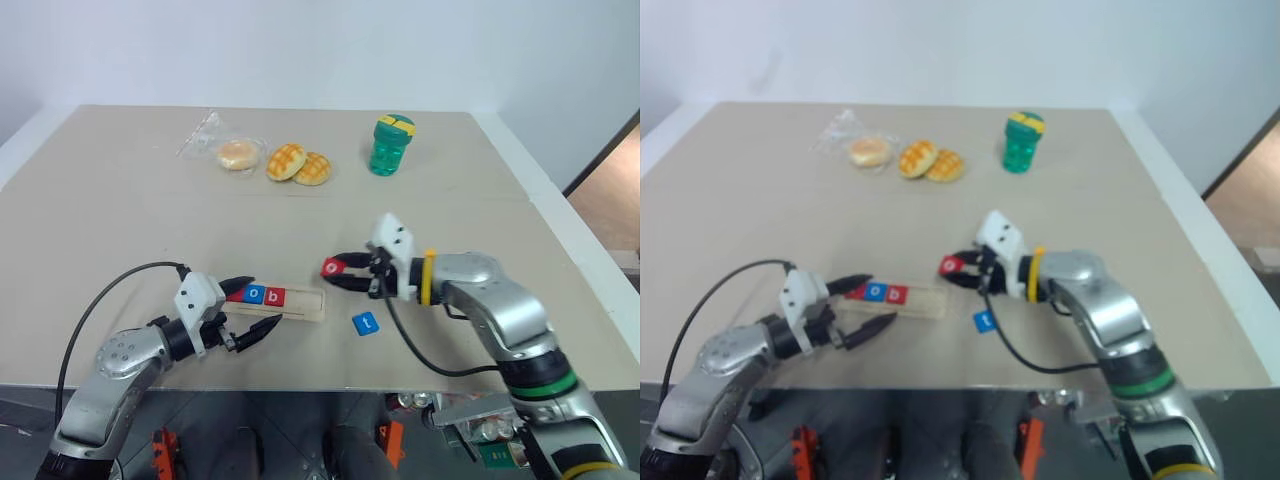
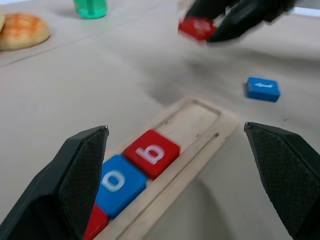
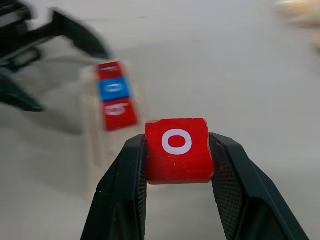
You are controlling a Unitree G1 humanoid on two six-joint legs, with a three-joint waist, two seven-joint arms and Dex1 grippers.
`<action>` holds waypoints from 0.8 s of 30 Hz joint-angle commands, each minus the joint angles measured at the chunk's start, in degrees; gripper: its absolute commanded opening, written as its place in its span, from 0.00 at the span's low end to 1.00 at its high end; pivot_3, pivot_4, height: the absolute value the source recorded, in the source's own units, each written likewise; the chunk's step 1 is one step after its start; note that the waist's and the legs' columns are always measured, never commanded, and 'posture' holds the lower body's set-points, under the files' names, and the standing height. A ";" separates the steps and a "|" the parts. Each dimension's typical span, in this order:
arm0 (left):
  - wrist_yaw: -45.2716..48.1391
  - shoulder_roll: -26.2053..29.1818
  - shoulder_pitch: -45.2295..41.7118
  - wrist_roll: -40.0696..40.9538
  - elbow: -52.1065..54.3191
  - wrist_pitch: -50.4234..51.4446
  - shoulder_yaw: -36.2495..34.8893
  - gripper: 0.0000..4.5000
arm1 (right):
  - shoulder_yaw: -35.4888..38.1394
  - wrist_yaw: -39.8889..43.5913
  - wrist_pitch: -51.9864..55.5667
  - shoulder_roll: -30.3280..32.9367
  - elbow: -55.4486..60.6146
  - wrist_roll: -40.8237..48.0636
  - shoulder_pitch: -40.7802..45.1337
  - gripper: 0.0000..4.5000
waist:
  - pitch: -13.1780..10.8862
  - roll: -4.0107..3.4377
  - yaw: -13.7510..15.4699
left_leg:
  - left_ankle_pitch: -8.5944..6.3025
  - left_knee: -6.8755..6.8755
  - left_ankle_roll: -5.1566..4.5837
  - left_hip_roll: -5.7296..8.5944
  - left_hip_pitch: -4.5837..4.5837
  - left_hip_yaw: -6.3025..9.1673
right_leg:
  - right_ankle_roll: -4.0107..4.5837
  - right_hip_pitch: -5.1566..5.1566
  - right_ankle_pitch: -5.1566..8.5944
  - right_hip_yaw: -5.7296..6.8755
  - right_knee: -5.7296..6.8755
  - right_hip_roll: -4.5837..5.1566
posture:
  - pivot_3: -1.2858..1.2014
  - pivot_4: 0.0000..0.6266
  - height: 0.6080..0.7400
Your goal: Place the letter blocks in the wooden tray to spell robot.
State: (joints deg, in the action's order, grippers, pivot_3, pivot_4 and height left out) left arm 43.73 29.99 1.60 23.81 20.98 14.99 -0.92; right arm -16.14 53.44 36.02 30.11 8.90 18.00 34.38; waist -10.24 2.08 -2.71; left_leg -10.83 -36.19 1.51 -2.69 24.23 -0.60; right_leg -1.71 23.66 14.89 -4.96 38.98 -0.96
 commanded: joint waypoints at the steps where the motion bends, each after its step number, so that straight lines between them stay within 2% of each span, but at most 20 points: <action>1: -1.38 -0.59 1.73 0.60 2.51 -0.85 -1.77 1.00 | -4.08 2.85 -4.04 -2.48 -3.94 -2.54 4.00 0.27 | 0.00 0.00 -0.01 | -0.02 0.00 0.01 0.01 0.07 -0.01 | 0.00 0.07 0.00 -0.01 0.00 0.02 | 0.52 0.24 1.00; 12: -2.57 -0.73 4.23 0.42 4.21 -1.08 -1.95 1.00 | -8.04 6.65 -8.17 -6.67 -11.86 -6.80 7.32 0.27 | 0.00 0.00 0.02 | -0.05 -0.13 0.07 0.02 0.12 0.01 | 0.03 0.09 -0.06 0.14 0.01 0.12 | 0.52 0.24 1.00; 24: -2.58 -0.43 4.25 0.02 4.78 -1.18 -1.72 1.00 | -8.33 7.67 -12.02 -8.92 -17.18 -10.36 7.62 0.27 | 0.00 -0.01 0.02 | -0.04 -0.12 0.07 -0.05 0.09 0.02 | 0.14 0.11 -0.11 0.22 0.04 0.06 | 0.52 0.24 1.00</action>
State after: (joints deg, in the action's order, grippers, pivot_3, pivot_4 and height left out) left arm 41.19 29.41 5.90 23.65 23.34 14.91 -1.95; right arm -24.81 60.87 25.37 21.70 -8.49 7.97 40.60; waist -10.25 2.07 -2.70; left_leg -10.87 -36.31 1.58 -2.74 24.32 -0.59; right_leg -1.57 23.77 14.77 -4.74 39.02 -0.89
